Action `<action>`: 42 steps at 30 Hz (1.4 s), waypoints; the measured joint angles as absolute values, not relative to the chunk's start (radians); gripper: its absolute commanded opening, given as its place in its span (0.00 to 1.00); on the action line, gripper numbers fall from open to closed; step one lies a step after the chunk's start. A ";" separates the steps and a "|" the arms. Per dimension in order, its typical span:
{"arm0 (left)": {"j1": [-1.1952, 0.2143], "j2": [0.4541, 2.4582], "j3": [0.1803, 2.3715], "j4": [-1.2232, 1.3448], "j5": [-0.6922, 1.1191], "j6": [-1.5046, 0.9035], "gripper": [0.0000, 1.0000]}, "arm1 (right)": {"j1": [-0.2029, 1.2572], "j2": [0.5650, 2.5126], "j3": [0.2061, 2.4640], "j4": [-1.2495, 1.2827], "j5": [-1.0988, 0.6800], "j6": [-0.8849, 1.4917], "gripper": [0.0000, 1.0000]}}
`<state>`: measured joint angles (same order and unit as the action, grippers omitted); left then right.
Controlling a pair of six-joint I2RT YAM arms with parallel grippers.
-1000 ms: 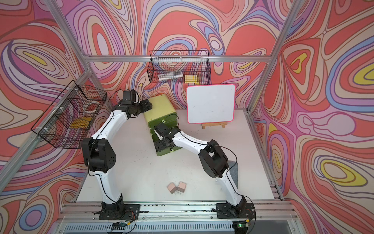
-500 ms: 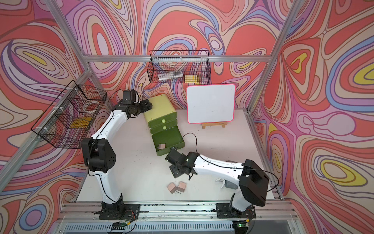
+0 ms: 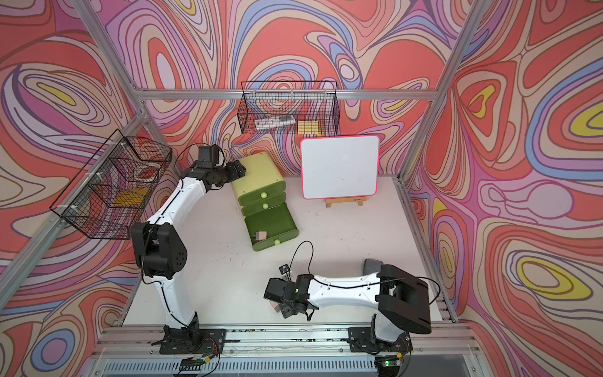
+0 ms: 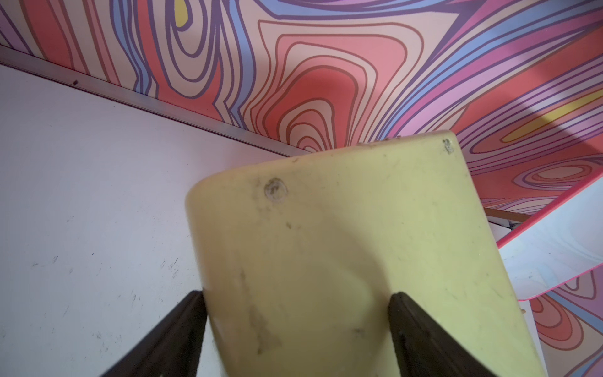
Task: Place the plugs into the drawer by color
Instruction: Pick up the plug from the center of the board, then place the plug in the drawer.
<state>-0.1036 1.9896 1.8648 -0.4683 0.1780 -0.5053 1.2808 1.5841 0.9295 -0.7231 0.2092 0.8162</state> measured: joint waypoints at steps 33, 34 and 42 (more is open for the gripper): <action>-0.111 1.987 1.863 -0.471 0.163 -0.505 0.86 | 1.242 1.677 0.975 -0.723 0.281 0.940 0.35; -0.111 1.987 1.863 -0.472 0.162 -0.505 0.86 | 1.234 1.677 0.987 -0.728 0.281 0.923 0.34; -0.113 1.985 1.861 -0.472 0.157 -0.505 0.86 | 0.996 1.771 1.348 -0.716 0.297 0.579 0.33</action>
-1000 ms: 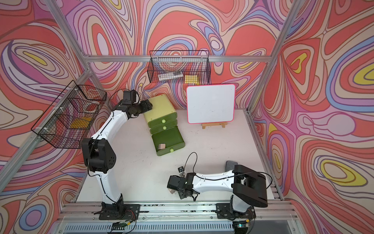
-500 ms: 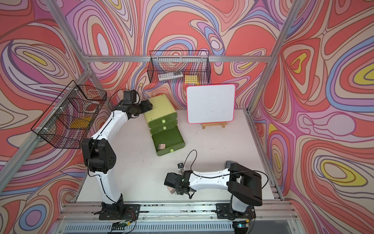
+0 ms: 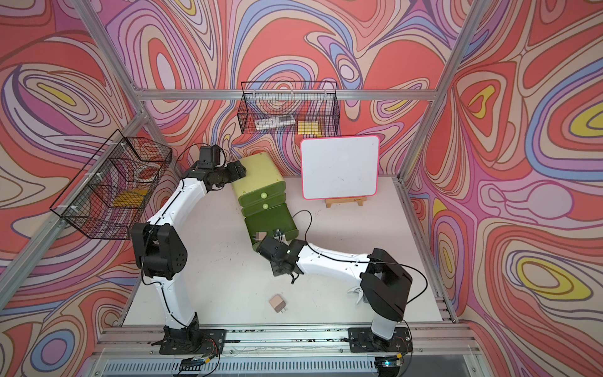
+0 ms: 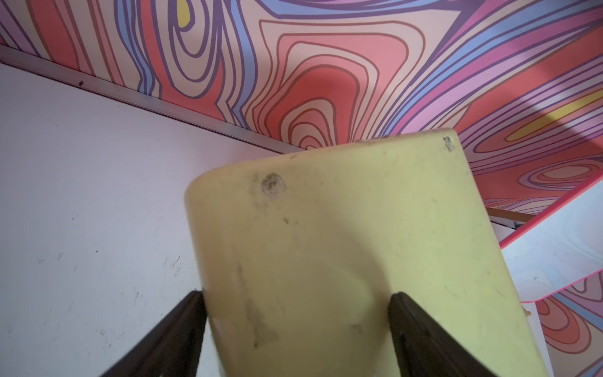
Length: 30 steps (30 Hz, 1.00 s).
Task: Place the plugs into the drawer by color
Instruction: Place the plug in the drawer.
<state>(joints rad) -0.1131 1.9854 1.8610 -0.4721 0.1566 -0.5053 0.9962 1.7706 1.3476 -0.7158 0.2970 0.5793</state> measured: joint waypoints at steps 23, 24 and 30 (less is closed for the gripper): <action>-0.117 1.984 1.860 -0.472 0.147 -0.505 0.86 | 0.784 2.249 1.848 -0.646 0.172 0.207 0.59; -0.117 1.984 1.860 -0.472 0.147 -0.505 0.86 | 0.783 2.248 1.849 -0.645 0.167 0.204 0.60; -0.118 1.984 1.860 -0.472 0.147 -0.505 0.86 | 0.780 2.217 1.845 -0.684 0.145 0.200 0.62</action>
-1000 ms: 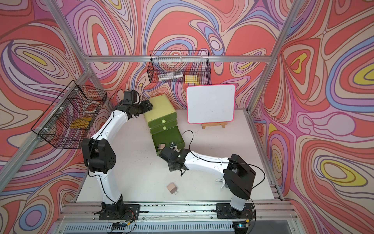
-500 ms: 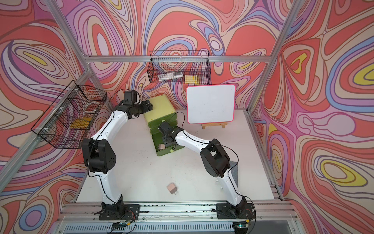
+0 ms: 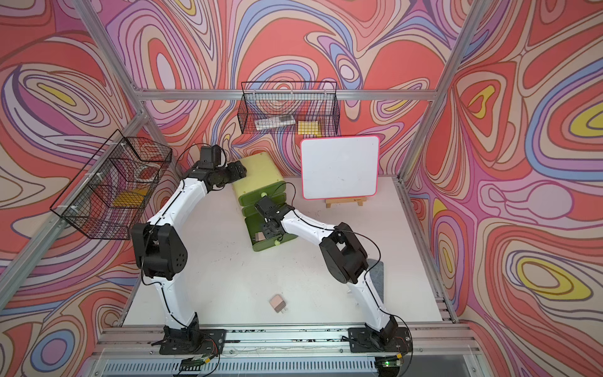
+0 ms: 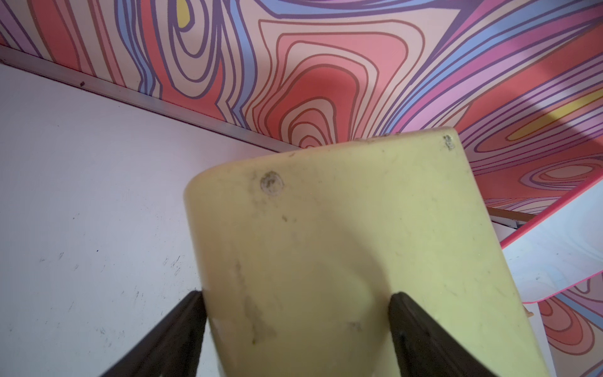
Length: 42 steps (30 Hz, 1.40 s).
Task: Place the plugs into the drawer by color
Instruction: Place the plug in the drawer, then pick up the plug from the center of the board.
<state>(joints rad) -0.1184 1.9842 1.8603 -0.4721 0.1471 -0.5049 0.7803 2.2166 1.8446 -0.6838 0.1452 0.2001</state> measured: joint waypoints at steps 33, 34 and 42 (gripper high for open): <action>-0.118 1.985 1.860 -0.472 0.149 -0.505 0.86 | 1.264 1.837 1.148 -0.699 0.090 0.637 0.33; -0.118 1.985 1.860 -0.472 0.149 -0.505 0.86 | 1.264 1.837 1.150 -0.703 0.096 0.639 0.32; -0.118 1.985 1.860 -0.472 0.149 -0.505 0.86 | 1.113 1.802 1.285 -0.797 0.170 0.511 0.30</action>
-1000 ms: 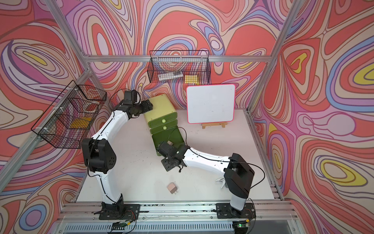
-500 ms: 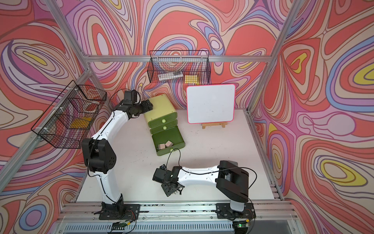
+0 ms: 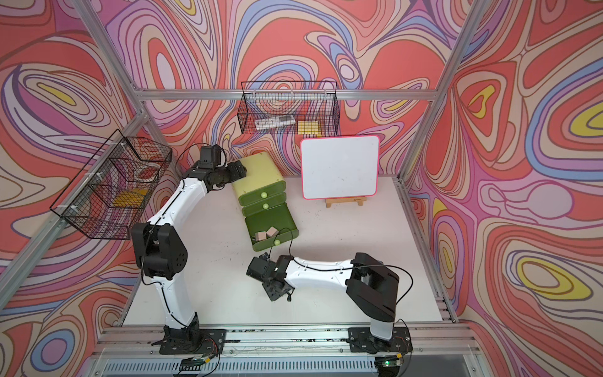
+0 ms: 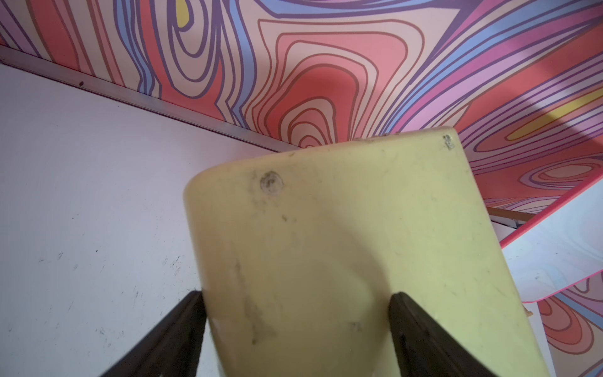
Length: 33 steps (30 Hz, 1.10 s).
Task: Place the plugs into the drawer by color
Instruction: Pick up the plug from the center of the board, then place the plug in the drawer.
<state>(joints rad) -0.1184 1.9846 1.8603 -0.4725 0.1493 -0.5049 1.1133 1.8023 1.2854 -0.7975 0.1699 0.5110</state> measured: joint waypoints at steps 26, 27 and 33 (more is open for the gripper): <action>-0.118 1.984 1.860 -0.475 0.146 -0.497 0.86 | 0.726 2.129 1.681 -0.456 0.273 0.027 0.29; -0.118 1.984 1.860 -0.475 0.146 -0.497 0.86 | 0.722 2.133 1.681 -0.445 0.273 0.026 0.30; -0.118 1.984 1.860 -0.475 0.146 -0.497 0.86 | 0.708 2.188 1.682 -0.390 0.274 0.020 0.33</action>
